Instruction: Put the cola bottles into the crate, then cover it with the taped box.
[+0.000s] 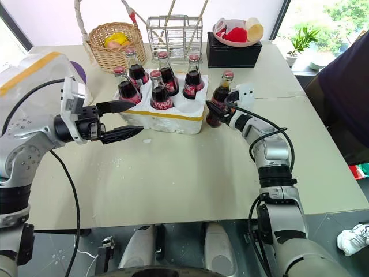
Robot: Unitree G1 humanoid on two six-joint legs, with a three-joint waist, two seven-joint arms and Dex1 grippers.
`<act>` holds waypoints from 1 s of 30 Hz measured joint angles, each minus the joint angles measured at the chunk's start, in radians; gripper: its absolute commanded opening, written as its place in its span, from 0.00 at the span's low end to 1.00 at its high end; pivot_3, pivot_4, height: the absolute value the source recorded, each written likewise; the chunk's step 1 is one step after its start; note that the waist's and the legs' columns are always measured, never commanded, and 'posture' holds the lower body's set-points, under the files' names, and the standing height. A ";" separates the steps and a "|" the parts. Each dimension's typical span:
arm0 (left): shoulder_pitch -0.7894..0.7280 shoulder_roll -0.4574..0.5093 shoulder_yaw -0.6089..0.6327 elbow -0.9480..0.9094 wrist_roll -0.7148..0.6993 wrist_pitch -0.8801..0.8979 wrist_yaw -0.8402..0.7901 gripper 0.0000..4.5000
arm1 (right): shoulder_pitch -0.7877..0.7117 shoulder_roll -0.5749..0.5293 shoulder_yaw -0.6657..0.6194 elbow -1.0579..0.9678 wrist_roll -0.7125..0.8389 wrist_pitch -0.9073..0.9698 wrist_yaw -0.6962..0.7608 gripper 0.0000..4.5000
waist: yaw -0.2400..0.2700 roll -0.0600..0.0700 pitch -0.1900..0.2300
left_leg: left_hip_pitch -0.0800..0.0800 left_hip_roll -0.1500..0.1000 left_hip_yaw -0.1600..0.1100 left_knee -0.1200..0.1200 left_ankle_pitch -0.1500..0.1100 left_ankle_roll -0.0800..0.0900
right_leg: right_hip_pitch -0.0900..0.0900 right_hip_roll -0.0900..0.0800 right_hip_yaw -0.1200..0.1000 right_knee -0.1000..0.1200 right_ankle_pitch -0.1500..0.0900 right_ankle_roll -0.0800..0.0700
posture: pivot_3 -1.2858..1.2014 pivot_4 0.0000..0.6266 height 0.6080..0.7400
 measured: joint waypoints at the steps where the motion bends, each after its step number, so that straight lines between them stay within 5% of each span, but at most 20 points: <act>1: 0.003 0.003 0.005 -0.001 0.000 0.000 0.003 1.00 | 0.011 -0.001 -0.009 -0.028 0.019 0.022 0.003 0.62 | 0.001 0.000 0.000 | 0.000 0.000 0.000 0.000 0.000 0.000 | 0.000 0.000 0.000 0.000 0.000 0.000 | 0.52 0.24 1.00; 8: 0.039 0.009 0.036 -0.019 -0.001 0.001 0.018 1.00 | -0.031 -0.073 -0.056 -0.306 0.125 0.121 0.029 0.62 | -0.002 0.004 0.003 | -0.001 0.000 0.000 -0.001 0.000 0.000 | -0.002 0.000 0.000 0.000 0.000 0.000 | 0.52 0.24 1.00; 14: 0.039 0.009 0.036 -0.026 -0.002 0.001 0.025 1.00 | -0.098 -0.030 -0.021 -0.424 0.180 0.168 0.017 0.62 | -0.001 0.004 0.003 | -0.001 0.000 0.000 -0.001 0.000 0.000 | -0.001 0.000 0.000 0.000 0.000 0.000 | 0.52 0.24 1.00; 29: 0.032 0.008 0.036 -0.026 -0.001 -0.003 0.037 1.00 | -0.078 0.012 0.223 -0.184 -0.066 0.049 0.009 0.62 | 0.003 0.004 0.003 | -0.001 0.000 0.000 0.000 0.000 0.000 | -0.001 0.000 0.000 0.000 0.000 0.000 | 0.52 0.24 1.00; 30: 0.033 0.008 0.037 -0.026 0.000 -0.003 0.038 1.00 | -0.078 0.014 0.225 -0.167 -0.073 0.049 0.010 0.73 | 0.004 0.004 0.003 | -0.001 0.000 0.000 0.000 0.000 0.000 | -0.001 0.000 0.000 0.000 0.000 0.000 | 0.52 0.24 1.00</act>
